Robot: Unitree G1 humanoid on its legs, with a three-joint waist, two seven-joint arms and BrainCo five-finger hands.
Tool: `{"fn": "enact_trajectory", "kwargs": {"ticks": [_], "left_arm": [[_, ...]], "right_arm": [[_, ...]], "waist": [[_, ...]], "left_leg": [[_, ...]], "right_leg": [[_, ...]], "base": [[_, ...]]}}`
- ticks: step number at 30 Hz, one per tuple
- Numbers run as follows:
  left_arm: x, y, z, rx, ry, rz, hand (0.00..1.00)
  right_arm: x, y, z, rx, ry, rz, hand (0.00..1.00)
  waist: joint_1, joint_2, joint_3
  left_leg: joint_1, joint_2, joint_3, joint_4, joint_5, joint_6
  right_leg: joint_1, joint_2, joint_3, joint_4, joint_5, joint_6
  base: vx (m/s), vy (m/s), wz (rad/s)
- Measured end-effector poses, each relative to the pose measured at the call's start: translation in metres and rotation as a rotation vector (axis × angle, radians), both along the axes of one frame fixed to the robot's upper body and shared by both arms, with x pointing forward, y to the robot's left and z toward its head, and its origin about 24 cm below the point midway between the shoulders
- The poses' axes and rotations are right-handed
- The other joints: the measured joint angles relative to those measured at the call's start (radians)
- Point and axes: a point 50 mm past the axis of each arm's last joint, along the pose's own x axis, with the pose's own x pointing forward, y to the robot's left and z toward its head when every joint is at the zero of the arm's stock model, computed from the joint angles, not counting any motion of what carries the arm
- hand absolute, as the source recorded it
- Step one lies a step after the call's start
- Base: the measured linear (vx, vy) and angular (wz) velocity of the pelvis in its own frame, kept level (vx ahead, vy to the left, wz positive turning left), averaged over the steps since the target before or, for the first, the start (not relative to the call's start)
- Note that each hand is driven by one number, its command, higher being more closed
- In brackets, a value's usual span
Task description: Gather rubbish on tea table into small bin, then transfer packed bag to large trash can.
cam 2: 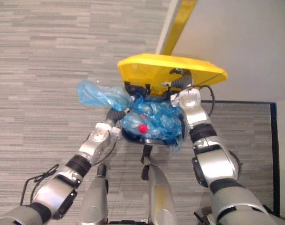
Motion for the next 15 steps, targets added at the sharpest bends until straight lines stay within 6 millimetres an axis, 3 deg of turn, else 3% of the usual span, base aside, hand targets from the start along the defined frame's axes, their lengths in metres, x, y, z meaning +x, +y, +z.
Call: {"fn": "enact_trajectory", "kwargs": {"ticks": [3,5,6,15], "left_arm": [[0.007,-0.002,0.005,0.038,0.002,0.004,1.00],[0.007,-0.007,0.005,0.056,0.006,-0.007,1.00],[0.006,-0.011,0.003,0.069,0.015,-0.014,0.00],[-0.001,-0.038,-0.005,0.046,0.058,-0.062,0.00]], "right_arm": [[-0.001,0.019,0.014,0.012,-0.050,0.057,0.00],[-0.001,0.023,0.016,0.012,-0.057,0.066,0.00],[-0.001,0.028,0.016,0.019,-0.058,0.078,0.00],[-0.007,0.059,0.028,0.029,-0.116,0.161,0.00]], "waist": [[-0.017,-0.042,0.025],[-0.019,-0.045,0.026],[-0.019,-0.045,0.026],[-0.024,-0.045,0.026]], "left_leg": [[-0.022,0.006,0.010,0.004,-0.002,-0.002],[-0.043,0.011,0.006,0.012,-0.005,-0.005],[-0.053,0.016,0.007,0.011,-0.006,-0.006],[-0.073,0.036,0.030,0.011,-0.008,-0.013]], "right_leg": [[-0.025,0.008,0.011,-0.006,0.006,0.002],[-0.041,0.010,0.009,-0.006,0.006,0.002],[-0.052,0.012,0.009,-0.005,0.006,0.002],[-0.087,0.030,0.042,0.004,0.006,0.002]], "base": [[-0.01,0.004,-0.12],[-0.01,0.000,-0.02],[0.00,0.000,0.00],[0.03,0.030,-0.05]]}}
